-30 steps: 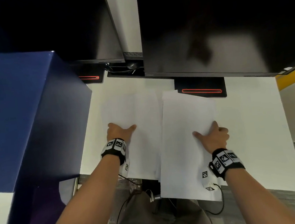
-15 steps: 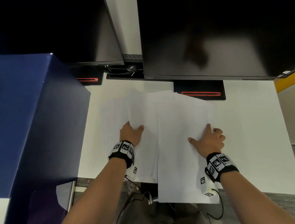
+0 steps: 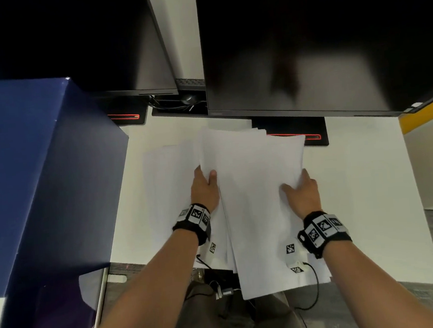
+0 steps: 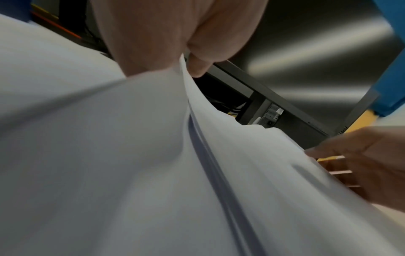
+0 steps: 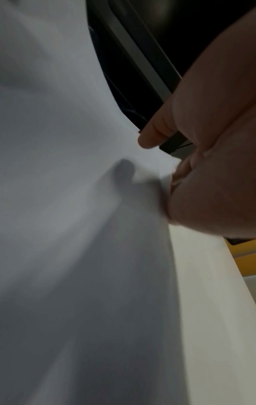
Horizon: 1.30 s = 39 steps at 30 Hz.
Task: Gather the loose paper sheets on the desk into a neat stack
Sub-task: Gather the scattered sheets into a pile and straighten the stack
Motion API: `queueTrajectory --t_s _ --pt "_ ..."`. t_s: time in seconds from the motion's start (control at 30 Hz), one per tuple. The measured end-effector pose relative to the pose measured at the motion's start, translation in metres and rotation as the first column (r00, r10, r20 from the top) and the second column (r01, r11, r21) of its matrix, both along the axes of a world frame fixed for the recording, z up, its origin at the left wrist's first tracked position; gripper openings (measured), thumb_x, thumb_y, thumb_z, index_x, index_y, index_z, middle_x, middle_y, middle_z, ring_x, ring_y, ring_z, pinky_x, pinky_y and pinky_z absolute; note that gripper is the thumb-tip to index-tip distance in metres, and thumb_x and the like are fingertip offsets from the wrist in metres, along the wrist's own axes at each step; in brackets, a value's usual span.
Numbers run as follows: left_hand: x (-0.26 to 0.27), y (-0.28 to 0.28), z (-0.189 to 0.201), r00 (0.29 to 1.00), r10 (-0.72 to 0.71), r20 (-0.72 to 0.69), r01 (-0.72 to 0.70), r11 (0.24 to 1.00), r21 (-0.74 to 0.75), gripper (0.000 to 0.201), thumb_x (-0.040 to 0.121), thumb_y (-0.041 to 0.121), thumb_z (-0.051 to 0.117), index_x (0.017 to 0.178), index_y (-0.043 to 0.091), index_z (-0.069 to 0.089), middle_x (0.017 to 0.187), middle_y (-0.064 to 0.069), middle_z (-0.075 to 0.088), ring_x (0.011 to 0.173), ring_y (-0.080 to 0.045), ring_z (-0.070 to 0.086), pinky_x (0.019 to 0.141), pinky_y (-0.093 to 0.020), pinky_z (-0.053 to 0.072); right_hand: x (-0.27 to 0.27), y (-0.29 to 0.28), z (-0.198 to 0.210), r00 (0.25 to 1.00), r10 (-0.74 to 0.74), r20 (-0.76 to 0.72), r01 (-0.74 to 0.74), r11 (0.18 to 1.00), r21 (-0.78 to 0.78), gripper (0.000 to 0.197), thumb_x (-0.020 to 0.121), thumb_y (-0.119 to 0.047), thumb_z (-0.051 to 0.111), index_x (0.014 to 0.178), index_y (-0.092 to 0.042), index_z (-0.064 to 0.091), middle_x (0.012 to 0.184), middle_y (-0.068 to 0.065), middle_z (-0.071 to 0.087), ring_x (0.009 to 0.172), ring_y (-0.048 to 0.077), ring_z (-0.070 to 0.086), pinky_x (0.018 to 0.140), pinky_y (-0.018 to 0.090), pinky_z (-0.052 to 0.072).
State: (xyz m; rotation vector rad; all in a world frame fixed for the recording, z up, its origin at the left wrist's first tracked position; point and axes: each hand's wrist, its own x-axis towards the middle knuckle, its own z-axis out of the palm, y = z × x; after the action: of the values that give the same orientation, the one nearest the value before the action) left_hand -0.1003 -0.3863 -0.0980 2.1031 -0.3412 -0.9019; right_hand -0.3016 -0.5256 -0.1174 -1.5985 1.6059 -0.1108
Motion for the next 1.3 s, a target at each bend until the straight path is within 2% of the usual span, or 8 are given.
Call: queueTrajectory --t_s 0.23,0.37,0.47,0.63,0.8,0.93,1.07,1.3 --pt "0.007 0.039 -0.013 0.991 -0.135 0.011 0.129 0.965 0.229 0.05 0.105 0.029 0.036 0.151 0.013 0.024 0.141 -0.02 0.05 0.124 -0.033 0.053 0.093 -0.028 0.038 -0.044 0.02 -0.005 0.976 0.179 -0.12 -0.175 0.984 0.043 0.067 0.094 -0.037 0.057 0.148 -0.007 0.032 0.143 0.021 0.029 0.121 0.039 0.047 0.111 0.043 0.036" --pt "-0.018 0.027 -0.008 0.979 -0.194 -0.069 0.202 0.971 0.126 0.056 0.105 0.033 0.033 0.156 0.017 0.013 0.155 -0.013 0.034 0.139 -0.028 0.038 0.107 -0.026 0.028 -0.026 0.035 -0.005 0.977 0.207 -0.048 -0.202 0.975 0.088 0.07 0.096 -0.029 0.057 0.155 -0.014 0.021 0.143 0.018 0.031 0.129 0.035 0.043 0.115 0.041 0.032" --pt "-0.014 0.03 -0.007 0.984 -0.176 -0.008 0.176 0.979 0.099 0.06 0.102 0.039 0.039 0.155 0.016 0.02 0.154 -0.009 0.036 0.141 -0.024 0.036 0.114 -0.029 0.025 -0.032 0.031 0.003 0.986 0.165 -0.028 -0.162 0.984 0.08 0.064 0.093 -0.034 0.059 0.148 -0.014 0.034 0.135 0.015 0.038 0.119 0.034 0.049 0.111 0.043 0.037" --pt "-0.007 0.068 -0.006 0.928 -0.369 0.046 0.311 0.838 0.449 0.046 0.097 0.046 0.045 0.127 0.012 0.054 0.121 -0.007 0.063 0.109 -0.026 0.06 0.083 -0.027 0.042 -0.051 0.041 0.018 0.927 0.289 -0.239 -0.272 0.957 0.103 0.04 0.096 -0.027 0.052 0.122 0.003 0.046 0.13 0.023 0.039 0.095 0.031 0.051 0.092 0.035 0.043" --pt "-0.033 0.079 -0.01 0.85 -0.523 0.057 0.435 0.759 0.485 0.037 0.101 0.033 0.037 0.101 0.005 0.062 0.105 -0.013 0.067 0.097 -0.028 0.063 0.077 -0.028 0.044 -0.039 0.073 0.02 0.854 0.434 -0.287 -0.381 0.898 0.221 0.054 0.096 -0.035 0.052 0.135 0.0 0.042 0.133 0.02 0.044 0.118 0.034 0.051 0.098 0.036 0.044" --pt "0.005 0.096 -0.006 0.93 -0.353 0.101 0.27 0.844 0.464 0.052 0.089 0.054 0.051 0.125 0.017 0.06 0.12 -0.003 0.065 0.11 -0.025 0.061 0.089 -0.029 0.046 -0.046 0.054 0.018 0.927 0.232 -0.296 -0.202 0.971 0.127 0.066 0.09 -0.041 0.058 0.139 0.0 0.041 0.137 0.023 0.042 0.124 0.04 0.046 0.103 0.045 0.041" --pt "0.058 0.094 -0.008 0.939 -0.103 0.328 -0.097 0.837 0.539 0.085 0.076 0.062 0.062 0.14 0.01 0.043 0.136 -0.016 0.046 0.125 -0.034 0.043 0.101 -0.045 0.042 -0.035 0.022 0.016 0.976 0.071 -0.204 -0.06 0.996 0.064 0.077 0.089 -0.043 0.06 0.147 -0.003 0.032 0.144 0.023 0.035 0.125 0.04 0.047 0.105 0.043 0.042" --pt "0.068 0.064 -0.018 0.976 0.168 0.137 -0.208 0.902 0.378 0.081 0.074 0.055 0.073 0.133 0.008 0.044 0.132 -0.012 0.053 0.117 -0.032 0.057 0.093 -0.037 0.049 0.026 0.018 0.01 0.969 0.139 -0.206 -0.135 0.99 0.03 0.078 0.085 -0.045 0.066 0.145 -0.008 0.035 0.141 0.021 0.032 0.13 0.042 0.037 0.108 0.047 0.037"
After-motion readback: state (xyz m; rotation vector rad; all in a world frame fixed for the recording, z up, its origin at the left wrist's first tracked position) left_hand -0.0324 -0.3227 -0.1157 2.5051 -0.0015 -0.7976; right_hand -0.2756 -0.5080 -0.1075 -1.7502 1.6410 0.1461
